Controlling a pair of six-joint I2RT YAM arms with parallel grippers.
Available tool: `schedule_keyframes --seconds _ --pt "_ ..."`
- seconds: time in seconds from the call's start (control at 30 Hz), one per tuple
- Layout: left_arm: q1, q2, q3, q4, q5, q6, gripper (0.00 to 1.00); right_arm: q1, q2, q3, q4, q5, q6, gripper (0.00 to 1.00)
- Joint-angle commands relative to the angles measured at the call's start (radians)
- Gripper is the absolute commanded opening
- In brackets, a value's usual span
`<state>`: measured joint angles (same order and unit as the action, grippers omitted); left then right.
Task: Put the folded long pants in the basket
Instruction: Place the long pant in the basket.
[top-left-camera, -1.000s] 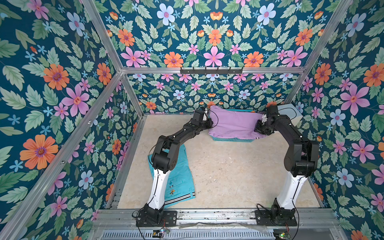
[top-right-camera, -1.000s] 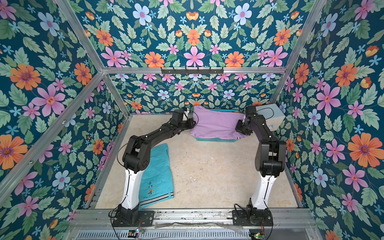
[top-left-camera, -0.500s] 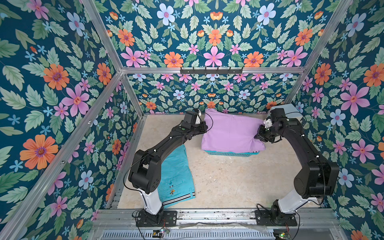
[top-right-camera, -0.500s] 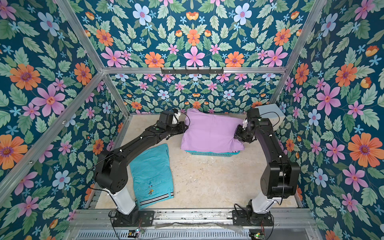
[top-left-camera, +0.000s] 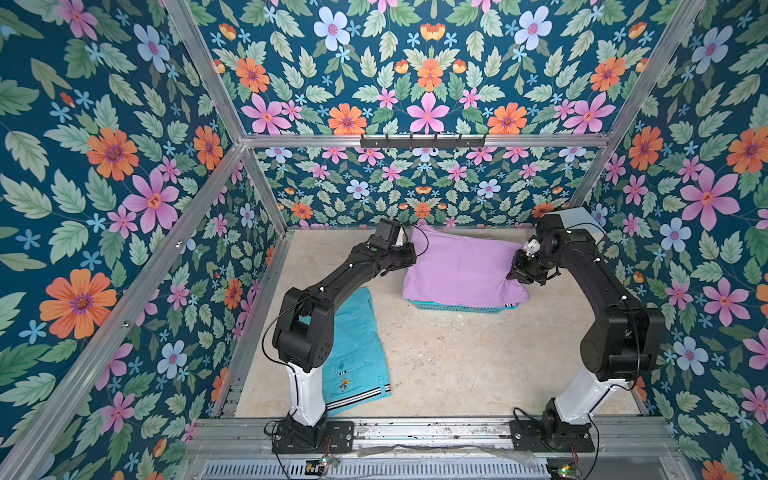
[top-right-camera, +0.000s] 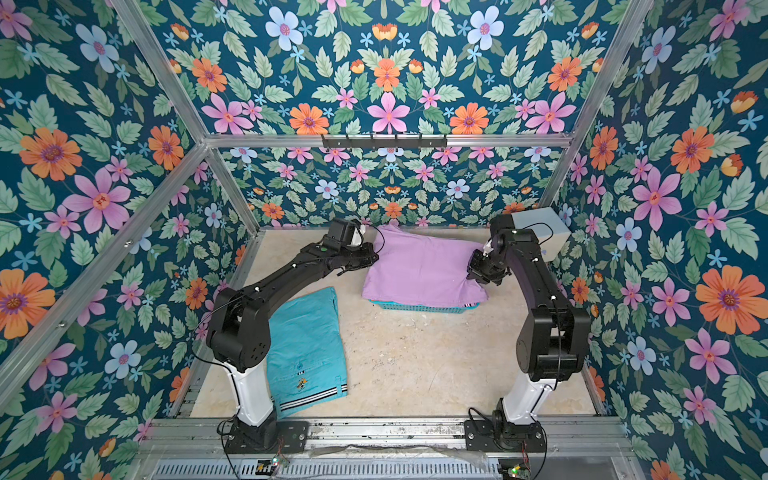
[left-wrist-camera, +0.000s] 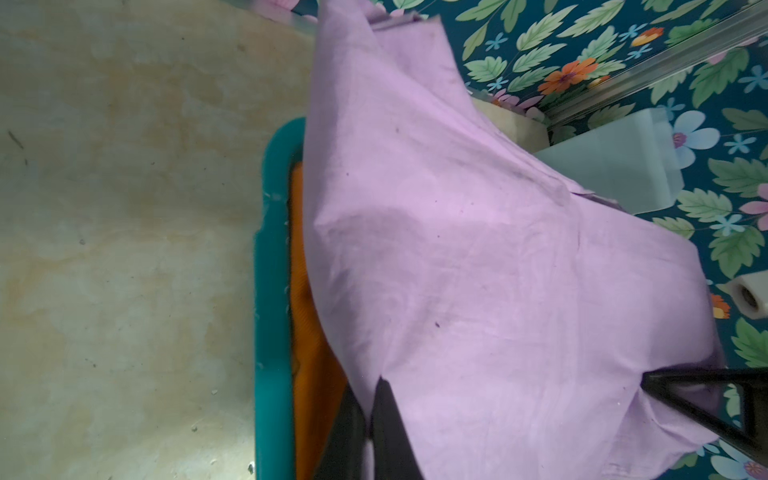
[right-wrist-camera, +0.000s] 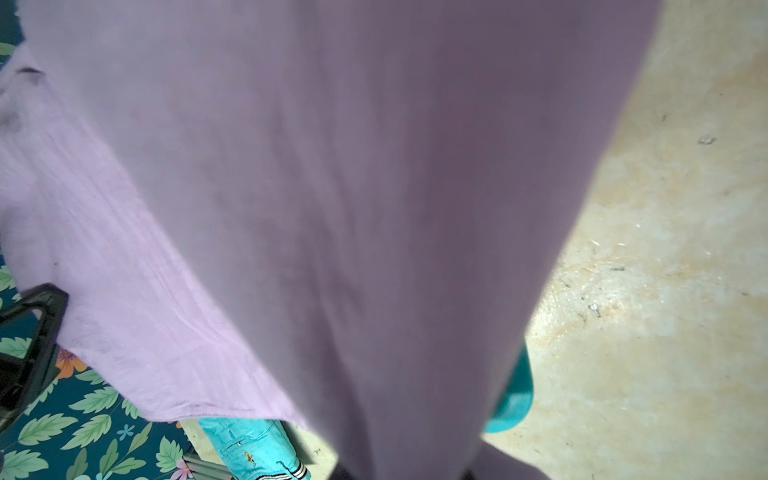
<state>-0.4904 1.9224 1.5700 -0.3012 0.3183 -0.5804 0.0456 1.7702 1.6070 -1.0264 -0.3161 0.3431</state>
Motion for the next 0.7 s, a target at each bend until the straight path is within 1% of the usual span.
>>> schedule_keyframes --seconds 0.0,0.1,0.3,0.57,0.6,0.63,0.67 --pt "0.004 0.024 0.015 -0.004 -0.022 -0.002 0.00 -0.003 0.033 0.007 0.006 0.035 0.012 0.00" --pt "0.003 0.060 0.035 -0.012 -0.021 0.000 0.00 -0.001 0.070 0.017 0.010 0.036 0.014 0.00" --pt "0.004 0.098 0.039 -0.024 -0.077 0.030 0.00 -0.003 0.133 0.056 0.011 0.028 0.013 0.00" --pt "0.004 0.070 0.009 -0.032 -0.060 0.033 0.00 -0.001 0.131 0.054 0.026 0.025 0.017 0.00" --pt "0.004 0.064 0.015 -0.041 -0.059 0.033 0.00 -0.004 0.123 0.057 0.028 0.025 0.017 0.11" --pt "0.004 0.062 0.022 -0.057 -0.055 0.033 0.03 -0.008 0.115 0.062 0.026 0.026 0.017 0.28" --pt "0.005 0.059 0.030 -0.068 -0.049 0.036 0.14 -0.013 0.110 0.069 0.019 0.031 0.017 0.41"
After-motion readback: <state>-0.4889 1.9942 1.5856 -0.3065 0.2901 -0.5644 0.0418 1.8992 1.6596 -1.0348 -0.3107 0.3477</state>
